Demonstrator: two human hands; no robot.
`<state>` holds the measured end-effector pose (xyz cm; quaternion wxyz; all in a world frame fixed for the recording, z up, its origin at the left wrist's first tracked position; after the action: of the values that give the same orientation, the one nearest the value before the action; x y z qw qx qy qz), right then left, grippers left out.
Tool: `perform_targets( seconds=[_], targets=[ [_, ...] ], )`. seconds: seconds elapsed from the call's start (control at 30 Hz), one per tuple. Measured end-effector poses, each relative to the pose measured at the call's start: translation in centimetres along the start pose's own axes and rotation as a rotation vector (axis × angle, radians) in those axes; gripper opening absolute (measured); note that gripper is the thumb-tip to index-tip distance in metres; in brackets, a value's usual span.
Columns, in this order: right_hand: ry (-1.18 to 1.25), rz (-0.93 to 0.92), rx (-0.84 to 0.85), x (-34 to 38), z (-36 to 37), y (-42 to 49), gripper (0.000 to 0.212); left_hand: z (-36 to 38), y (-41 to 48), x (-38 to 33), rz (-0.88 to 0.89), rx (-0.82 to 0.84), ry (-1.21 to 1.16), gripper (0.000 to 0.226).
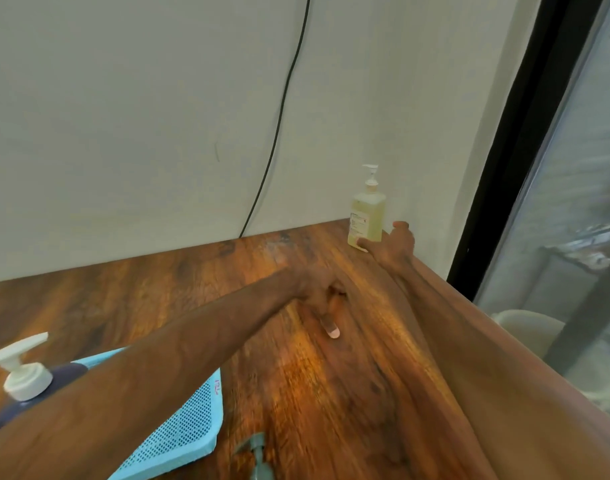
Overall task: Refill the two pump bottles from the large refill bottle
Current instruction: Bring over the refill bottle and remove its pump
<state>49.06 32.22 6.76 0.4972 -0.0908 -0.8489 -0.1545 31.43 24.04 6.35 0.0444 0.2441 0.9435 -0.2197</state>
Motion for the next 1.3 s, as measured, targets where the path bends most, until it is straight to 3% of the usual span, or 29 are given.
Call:
perform_targets(
  seconds=[0.17,0.43,0.63,0.9,1.07,1.13,1.23,1.3],
  targets=[
    [0.035,0.03,0.054,-0.4,1.7,3.2,0.089,0.1,0.5,0.2,-0.031,-0.004,0.017,0.098],
    [0.071,0.037,-0.001,-1.0,2.2,6.3,0.102,0.4,2.0,0.8,-0.092,0.029,0.016,0.11],
    [0.091,-0.001,0.011,-0.6,2.5,6.3,0.082,0.4,2.2,0.8,-0.11,0.06,0.013,0.114],
    [0.073,-0.044,-0.031,-0.3,0.8,1.3,0.081,0.6,1.7,0.2,-0.145,0.124,0.02,0.114],
    [0.081,-0.1,-0.015,1.2,-2.0,-4.0,0.075,1.1,3.7,1.7,-0.177,0.07,0.055,0.138],
    [0.101,-0.1,-0.014,2.0,-3.6,-6.4,0.074,0.8,1.3,0.1,-0.193,0.06,0.12,0.124],
    [0.133,-0.091,0.004,2.7,-5.8,-10.1,0.075,0.5,-1.9,-0.9,-0.221,0.03,0.116,0.084],
    [0.132,-0.113,0.02,3.3,-7.3,-12.6,0.076,0.3,-3.9,-1.2,-0.193,-0.023,0.086,0.079]
  ],
)
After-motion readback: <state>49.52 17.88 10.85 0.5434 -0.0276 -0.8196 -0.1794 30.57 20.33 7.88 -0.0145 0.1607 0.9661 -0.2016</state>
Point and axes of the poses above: each hand's wrist, its own y-axis towards the middle knuckle, its own z-axis out of the palm, x = y × z, the point moved 5 cm from there along y, towards the middle knuckle, and after that the axes turned 1 degree about y, right-handed, at the moved point
